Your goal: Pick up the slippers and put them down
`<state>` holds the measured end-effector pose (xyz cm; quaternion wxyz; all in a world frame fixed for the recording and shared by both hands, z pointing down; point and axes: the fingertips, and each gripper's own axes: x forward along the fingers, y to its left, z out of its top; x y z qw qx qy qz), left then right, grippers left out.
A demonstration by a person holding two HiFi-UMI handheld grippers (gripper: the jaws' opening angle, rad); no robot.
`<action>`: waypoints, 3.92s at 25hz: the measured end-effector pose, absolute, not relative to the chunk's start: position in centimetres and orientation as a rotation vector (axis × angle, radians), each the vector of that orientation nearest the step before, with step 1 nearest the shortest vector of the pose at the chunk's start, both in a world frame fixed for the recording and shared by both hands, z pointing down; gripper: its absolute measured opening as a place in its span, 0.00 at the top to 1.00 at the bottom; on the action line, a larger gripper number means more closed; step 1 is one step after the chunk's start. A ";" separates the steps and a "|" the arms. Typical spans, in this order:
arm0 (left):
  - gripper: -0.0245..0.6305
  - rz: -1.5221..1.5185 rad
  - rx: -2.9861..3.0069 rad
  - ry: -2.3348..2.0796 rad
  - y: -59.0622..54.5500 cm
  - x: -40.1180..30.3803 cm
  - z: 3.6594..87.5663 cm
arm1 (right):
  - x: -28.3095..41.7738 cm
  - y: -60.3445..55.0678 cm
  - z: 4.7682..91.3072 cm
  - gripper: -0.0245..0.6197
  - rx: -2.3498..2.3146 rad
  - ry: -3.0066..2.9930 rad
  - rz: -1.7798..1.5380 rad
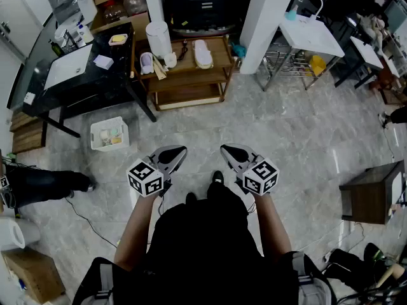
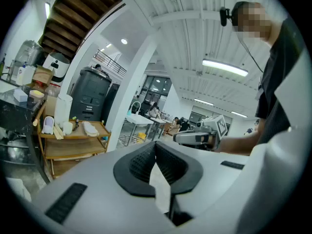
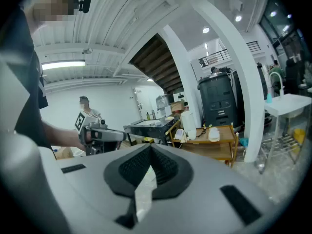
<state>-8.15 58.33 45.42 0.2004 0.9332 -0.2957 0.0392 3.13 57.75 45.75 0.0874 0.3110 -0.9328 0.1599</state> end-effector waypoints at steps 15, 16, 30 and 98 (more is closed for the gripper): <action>0.95 0.102 2.552 -0.974 50.7 -3.7 45.4 | 7.3 50.1 47.1 0.95 0.745 -2.785 0.506; 0.95 0.100 2.547 -0.986 50.2 -3.4 45.3 | 7.6 49.6 47.0 0.95 0.732 -2.791 0.501; 0.95 0.085 2.482 -1.143 46.4 -1.3 45.7 | 9.3 44.5 48.3 0.95 0.544 -2.804 0.471; 0.95 0.208 2.468 -0.752 20.7 -4.1 50.2 | 6.2 21.6 52.2 0.95 0.957 -2.631 0.650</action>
